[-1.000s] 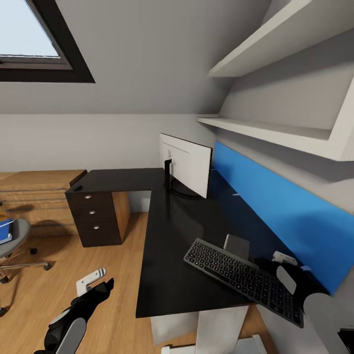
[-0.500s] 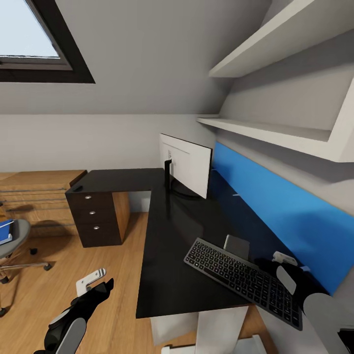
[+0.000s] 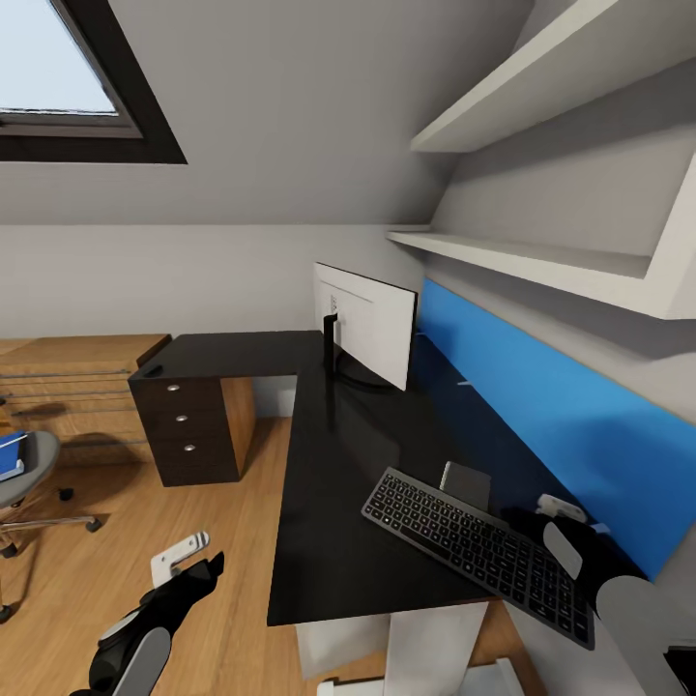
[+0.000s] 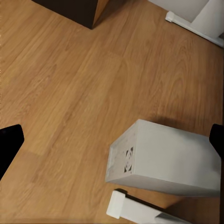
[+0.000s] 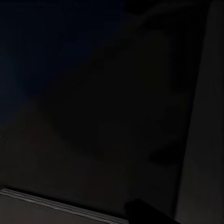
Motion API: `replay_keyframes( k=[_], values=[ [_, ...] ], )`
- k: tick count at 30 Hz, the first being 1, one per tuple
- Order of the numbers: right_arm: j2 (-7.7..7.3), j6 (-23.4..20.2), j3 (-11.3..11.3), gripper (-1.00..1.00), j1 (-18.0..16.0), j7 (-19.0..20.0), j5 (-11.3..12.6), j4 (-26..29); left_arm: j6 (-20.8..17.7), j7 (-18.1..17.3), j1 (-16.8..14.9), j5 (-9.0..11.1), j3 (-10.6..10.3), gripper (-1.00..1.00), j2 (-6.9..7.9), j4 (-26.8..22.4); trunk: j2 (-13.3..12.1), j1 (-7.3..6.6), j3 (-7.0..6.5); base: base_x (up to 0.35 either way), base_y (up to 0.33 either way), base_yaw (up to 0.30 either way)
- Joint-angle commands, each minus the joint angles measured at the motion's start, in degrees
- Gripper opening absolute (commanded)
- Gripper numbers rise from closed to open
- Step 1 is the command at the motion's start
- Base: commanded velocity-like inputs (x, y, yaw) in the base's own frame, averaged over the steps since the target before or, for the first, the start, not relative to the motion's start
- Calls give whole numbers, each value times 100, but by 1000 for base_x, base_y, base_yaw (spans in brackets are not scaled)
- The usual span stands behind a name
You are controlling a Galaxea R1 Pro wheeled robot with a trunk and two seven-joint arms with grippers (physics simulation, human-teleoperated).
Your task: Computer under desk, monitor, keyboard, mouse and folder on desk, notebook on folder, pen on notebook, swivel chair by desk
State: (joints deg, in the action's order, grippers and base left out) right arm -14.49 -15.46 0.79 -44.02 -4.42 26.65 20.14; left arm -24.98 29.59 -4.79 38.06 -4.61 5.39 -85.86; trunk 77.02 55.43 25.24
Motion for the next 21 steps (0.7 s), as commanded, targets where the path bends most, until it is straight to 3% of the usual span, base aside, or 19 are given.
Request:
replay_keyframes(
  k=[1, 21],
  values=[
    [-1, -31, 9, 100, -1, -43, 43, 15, -6, 56, -4, 52, -13, 100, 6, -7, 4, 0, 7, 0, 0, 0],
    [-1, -29, 9, 100, -1, -77, 42, 23, 2, 63, -4, 37, -14, 100, 6, 85, 4, 0, 7, -60, -55, 0]
  ],
)
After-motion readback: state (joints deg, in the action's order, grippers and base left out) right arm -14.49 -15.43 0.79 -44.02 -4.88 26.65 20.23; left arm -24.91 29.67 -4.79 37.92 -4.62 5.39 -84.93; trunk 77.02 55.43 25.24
